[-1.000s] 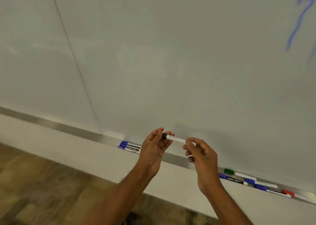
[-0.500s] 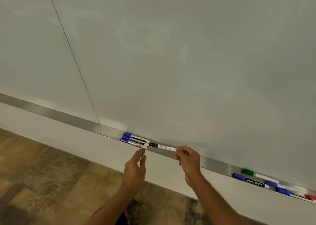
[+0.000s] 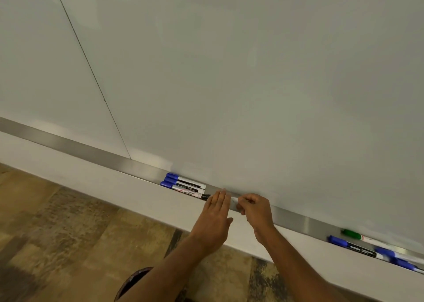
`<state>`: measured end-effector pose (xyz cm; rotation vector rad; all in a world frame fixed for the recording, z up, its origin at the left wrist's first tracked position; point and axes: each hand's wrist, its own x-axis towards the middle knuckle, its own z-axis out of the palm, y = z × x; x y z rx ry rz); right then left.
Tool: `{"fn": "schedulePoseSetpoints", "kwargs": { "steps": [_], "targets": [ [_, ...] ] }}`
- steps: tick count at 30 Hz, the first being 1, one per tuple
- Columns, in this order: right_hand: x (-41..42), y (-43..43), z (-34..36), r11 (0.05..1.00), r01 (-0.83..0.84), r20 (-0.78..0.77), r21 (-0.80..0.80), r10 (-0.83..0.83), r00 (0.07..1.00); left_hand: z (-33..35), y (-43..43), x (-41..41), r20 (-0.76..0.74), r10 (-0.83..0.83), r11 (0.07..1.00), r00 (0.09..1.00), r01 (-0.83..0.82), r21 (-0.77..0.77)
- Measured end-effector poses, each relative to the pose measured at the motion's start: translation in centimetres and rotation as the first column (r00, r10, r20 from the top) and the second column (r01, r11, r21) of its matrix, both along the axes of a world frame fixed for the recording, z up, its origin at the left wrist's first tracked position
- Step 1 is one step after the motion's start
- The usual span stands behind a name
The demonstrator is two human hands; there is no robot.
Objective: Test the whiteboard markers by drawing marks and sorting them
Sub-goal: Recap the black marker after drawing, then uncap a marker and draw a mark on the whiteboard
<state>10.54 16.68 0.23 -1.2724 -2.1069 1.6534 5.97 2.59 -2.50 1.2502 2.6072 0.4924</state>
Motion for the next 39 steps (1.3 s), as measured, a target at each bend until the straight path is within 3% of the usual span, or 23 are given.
{"fn": "schedulePoseSetpoints", "kwargs": {
  "steps": [5, 14, 22, 26, 30, 35, 39],
  "targets": [
    [0.0, 0.2, -1.5, 0.995, -0.040, 0.030, 0.090, 0.038, 0.999, -1.5, 0.3, -0.4, 0.037, 0.021, 0.989, 0.999, -0.016, -0.144],
    [3.9, 2.0, -0.9, 0.949, 0.023, -0.050, 0.314, -0.007, 0.999, -1.6, 0.7, 0.0, 0.033, 0.033, 0.981, 0.999, -0.026, -0.195],
    [15.2, 11.5, 0.2, 0.762, 0.187, -0.004, 0.620, -0.235, 0.972, -2.9, 1.9, 0.5, 0.008, 0.023, 0.995, 1.000, -0.022, -0.099],
    [19.9, 16.1, -0.1, 0.706, -0.023, 0.201, 0.708, -0.170, 0.965, -2.6, 3.6, 1.8, 0.004, 0.028, 0.996, 1.000, -0.028, -0.085],
    [21.6, 18.1, -0.6, 0.707, -0.252, 0.371, 0.660, -0.015, 0.929, -1.5, 5.7, 3.9, 0.026, 0.010, 0.999, 1.000, -0.009, -0.044],
    [21.7, 20.2, -0.7, 0.683, -0.367, 0.414, 0.632, 0.103, 0.904, -0.3, 8.2, 6.7, 0.022, -0.013, 0.996, 1.000, 0.011, 0.091],
    [21.1, 21.1, -0.9, 0.535, -0.512, 0.459, 0.672, 0.242, 0.855, 0.8, 10.1, 8.6, 0.063, -0.028, 0.979, 0.998, 0.015, 0.203]
  ]
}}
